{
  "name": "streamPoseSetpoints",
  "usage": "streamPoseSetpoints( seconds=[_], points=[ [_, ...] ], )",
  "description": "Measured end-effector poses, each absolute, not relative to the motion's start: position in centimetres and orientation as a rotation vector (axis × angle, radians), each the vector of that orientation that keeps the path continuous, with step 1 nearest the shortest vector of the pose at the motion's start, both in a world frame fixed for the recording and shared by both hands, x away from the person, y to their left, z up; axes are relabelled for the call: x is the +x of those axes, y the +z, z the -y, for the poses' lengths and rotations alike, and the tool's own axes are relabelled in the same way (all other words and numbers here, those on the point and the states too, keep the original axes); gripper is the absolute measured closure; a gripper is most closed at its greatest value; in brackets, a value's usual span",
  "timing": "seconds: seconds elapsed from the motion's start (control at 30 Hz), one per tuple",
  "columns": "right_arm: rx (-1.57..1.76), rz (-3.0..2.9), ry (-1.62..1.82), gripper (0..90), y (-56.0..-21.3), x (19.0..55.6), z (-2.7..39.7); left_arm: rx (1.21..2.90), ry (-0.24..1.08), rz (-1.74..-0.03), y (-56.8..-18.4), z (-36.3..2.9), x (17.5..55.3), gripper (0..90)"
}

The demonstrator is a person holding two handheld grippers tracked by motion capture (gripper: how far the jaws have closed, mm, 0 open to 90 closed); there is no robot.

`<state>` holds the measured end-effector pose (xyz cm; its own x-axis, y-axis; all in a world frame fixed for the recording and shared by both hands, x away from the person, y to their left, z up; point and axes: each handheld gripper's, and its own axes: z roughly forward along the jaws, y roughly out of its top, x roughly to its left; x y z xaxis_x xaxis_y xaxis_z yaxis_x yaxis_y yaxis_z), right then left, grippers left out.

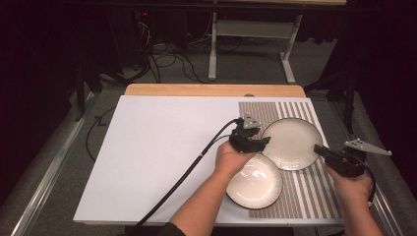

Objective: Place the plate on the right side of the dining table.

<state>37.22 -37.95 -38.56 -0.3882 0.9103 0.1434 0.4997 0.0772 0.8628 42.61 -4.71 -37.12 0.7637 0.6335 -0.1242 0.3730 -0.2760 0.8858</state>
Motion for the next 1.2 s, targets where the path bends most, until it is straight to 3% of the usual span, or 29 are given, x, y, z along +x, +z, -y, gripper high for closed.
streamPoseSetpoints(
  seconds=[0.4,0.47,0.67,0.9,1.2],
  points=[
    [1.415,-1.932,1.229,86.2,-38.6,37.4,38.0,1.749,0.423,-0.849,-37.3,-3.5,38.7,23.8],
    [1.418,-1.933,1.229,86.1,-38.6,37.4,38.0,1.751,0.428,-0.85,-37.4,-4.7,37.9,16.7],
    [1.423,-1.935,1.224,85.9,-38.7,37.5,38.1,1.755,0.456,-0.849,-37.7,-8.9,35.2,7.0],
    [1.437,-1.936,1.214,85.3,-38.8,37.8,38.1,1.724,0.492,-0.868,-37.9,-13.3,32.2,0.0],
    [1.505,-1.94,1.188,83.2,-39.3,38.7,38.2,1.655,0.509,-0.946,-39.6,-18.0,30.6,0.0]
  ],
)
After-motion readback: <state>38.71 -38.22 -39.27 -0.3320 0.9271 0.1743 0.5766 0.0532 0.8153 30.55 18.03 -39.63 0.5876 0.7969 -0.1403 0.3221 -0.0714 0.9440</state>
